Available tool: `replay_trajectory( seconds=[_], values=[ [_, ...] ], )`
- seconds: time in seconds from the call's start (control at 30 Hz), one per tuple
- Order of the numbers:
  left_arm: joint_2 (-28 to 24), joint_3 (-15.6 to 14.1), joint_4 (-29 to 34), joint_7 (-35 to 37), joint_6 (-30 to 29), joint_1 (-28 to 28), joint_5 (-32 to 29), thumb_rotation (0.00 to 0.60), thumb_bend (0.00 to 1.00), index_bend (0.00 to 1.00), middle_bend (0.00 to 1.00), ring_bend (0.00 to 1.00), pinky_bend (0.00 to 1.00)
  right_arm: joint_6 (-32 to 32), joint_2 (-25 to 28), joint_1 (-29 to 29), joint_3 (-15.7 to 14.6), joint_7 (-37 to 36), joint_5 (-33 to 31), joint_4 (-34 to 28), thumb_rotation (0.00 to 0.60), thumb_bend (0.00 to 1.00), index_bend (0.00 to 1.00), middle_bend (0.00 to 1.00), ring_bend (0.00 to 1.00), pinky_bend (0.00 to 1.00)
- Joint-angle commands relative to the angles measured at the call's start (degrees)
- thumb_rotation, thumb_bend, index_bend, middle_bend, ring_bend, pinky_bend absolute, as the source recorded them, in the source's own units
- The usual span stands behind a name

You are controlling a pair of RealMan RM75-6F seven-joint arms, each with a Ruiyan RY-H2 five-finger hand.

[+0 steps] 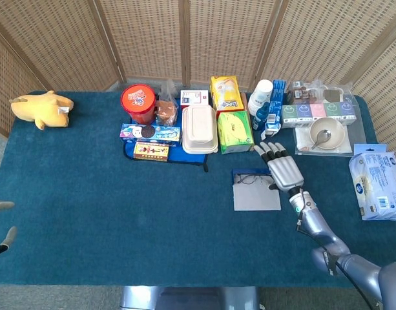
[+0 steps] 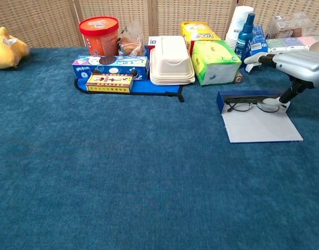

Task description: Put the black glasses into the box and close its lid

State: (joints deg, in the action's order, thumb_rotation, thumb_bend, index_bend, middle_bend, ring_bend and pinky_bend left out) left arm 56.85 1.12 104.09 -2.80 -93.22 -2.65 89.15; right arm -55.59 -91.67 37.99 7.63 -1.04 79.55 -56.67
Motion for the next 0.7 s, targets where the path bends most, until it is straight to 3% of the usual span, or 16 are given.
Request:
replay_trajectory(
  seconds=[0.03,0.23,0.47,0.7],
  values=[
    [0.07,-0.03,-0.01,-0.04,0.07,0.04,0.06,0.600,0.30,0.31,0.35,0.22,0.27,-0.19,1.94,-0.45,-0.04,0.70,-0.16,-3.21,0.562,0.30,0.00,0.00,0.00,0.10],
    [0.27,-0.27,-0.21,-0.01,0.18,-0.12,-0.04,0.600,0.30,0.31,0.35,0.22,0.27,1.98,6.81,0.11,0.42,-0.48,-0.69,-11.86,0.444,0.38,0.00,0.08,0.02,0.10],
    [0.33,-0.41,-0.34,-0.01,0.32,-0.15,0.00,0.600,0.30,0.31,0.35,0.22,0.27,7.02,10.87,1.45,0.69,-0.53,-3.26,-18.00,0.288,0.39,0.04,0.12,0.04,0.11],
    [0.45,-0.55,-0.34,-0.07,0.94,0.16,0.17,0.600,0.30,0.31,0.35,0.22,0.27,9.78,11.84,2.61,0.79,0.50,-5.15,-19.15,0.249,0.39,0.04,0.12,0.04,0.11]
  ],
)
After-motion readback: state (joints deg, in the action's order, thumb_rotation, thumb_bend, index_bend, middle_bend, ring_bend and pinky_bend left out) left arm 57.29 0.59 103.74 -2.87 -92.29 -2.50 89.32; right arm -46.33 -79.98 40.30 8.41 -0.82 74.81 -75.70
